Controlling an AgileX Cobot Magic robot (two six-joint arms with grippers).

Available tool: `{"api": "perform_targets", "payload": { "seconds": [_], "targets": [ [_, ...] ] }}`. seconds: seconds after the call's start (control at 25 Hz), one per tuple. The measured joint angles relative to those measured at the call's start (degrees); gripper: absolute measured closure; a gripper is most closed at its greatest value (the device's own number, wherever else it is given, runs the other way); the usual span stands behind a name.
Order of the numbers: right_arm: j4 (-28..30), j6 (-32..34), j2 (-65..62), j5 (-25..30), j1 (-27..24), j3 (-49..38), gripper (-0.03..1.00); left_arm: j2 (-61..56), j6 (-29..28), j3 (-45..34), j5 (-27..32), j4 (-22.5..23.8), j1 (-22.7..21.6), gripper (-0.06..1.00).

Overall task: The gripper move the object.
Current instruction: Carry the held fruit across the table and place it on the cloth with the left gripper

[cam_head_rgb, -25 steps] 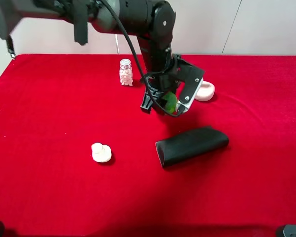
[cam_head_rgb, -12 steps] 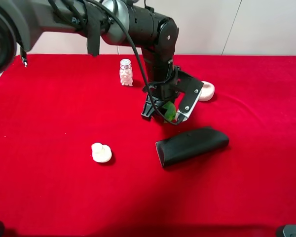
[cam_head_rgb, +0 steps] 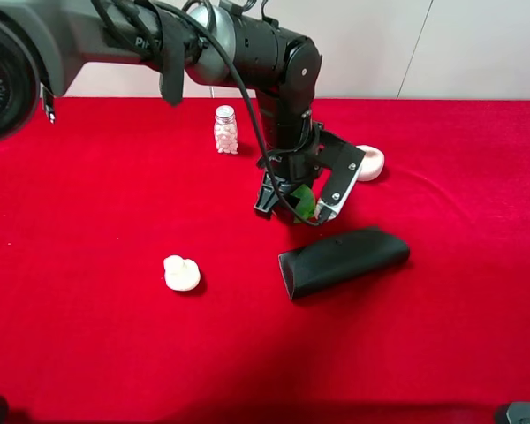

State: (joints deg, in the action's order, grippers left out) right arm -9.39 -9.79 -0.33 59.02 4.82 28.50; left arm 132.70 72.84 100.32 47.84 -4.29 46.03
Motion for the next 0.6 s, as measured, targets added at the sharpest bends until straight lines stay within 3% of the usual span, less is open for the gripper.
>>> {"api": "perform_targets", "payload": {
  "seconds": [0.6],
  "targets": [
    [0.0,0.0,0.0,0.0,0.0,0.0,0.27,0.11,0.0,0.16,-0.01,-0.11,0.0,0.33]
  ]
}}
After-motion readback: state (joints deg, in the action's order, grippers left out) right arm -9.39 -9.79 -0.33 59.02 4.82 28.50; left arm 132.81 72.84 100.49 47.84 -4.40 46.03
